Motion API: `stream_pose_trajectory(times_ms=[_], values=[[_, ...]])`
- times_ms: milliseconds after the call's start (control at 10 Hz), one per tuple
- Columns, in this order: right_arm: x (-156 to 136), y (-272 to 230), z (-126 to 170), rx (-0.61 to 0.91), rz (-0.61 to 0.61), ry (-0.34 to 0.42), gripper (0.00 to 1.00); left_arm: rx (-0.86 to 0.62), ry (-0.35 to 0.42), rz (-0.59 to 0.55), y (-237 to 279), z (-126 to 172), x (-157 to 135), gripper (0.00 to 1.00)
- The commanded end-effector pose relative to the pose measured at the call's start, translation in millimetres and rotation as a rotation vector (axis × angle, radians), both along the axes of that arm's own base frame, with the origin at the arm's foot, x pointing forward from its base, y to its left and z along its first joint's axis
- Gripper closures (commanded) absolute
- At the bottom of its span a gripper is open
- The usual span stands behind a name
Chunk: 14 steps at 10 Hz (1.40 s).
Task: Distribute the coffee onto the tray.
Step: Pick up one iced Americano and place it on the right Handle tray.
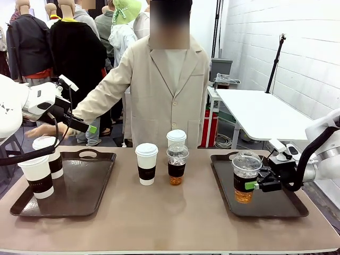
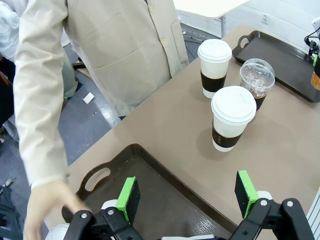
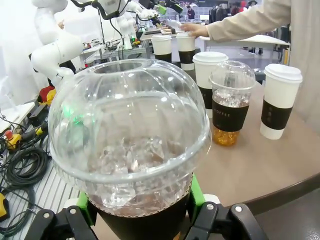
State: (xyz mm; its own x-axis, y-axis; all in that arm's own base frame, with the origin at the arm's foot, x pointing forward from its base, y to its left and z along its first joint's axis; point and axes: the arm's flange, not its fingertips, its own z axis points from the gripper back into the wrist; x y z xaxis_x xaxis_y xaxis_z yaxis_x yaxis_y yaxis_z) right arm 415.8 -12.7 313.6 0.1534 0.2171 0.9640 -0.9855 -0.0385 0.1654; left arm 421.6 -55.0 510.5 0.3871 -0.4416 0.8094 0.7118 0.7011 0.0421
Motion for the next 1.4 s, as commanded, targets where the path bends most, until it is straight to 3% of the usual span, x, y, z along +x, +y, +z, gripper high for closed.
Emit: stream_pose_trajectory(times_ms=[0,900,1300], values=[[5,2,-7,0.003,0.027,-0.002,0.18,-0.004,0.005,-0.001,1,-1,0,0.00],[18,-28,-57,0.004,0.049,-0.098,0.18,-0.004,0.005,-0.001,1,-1,0,0.00],[17,-31,-71,-0.004,0.058,-0.104,0.18,-0.004,0.005,-0.001,1,-1,0,0.00]])
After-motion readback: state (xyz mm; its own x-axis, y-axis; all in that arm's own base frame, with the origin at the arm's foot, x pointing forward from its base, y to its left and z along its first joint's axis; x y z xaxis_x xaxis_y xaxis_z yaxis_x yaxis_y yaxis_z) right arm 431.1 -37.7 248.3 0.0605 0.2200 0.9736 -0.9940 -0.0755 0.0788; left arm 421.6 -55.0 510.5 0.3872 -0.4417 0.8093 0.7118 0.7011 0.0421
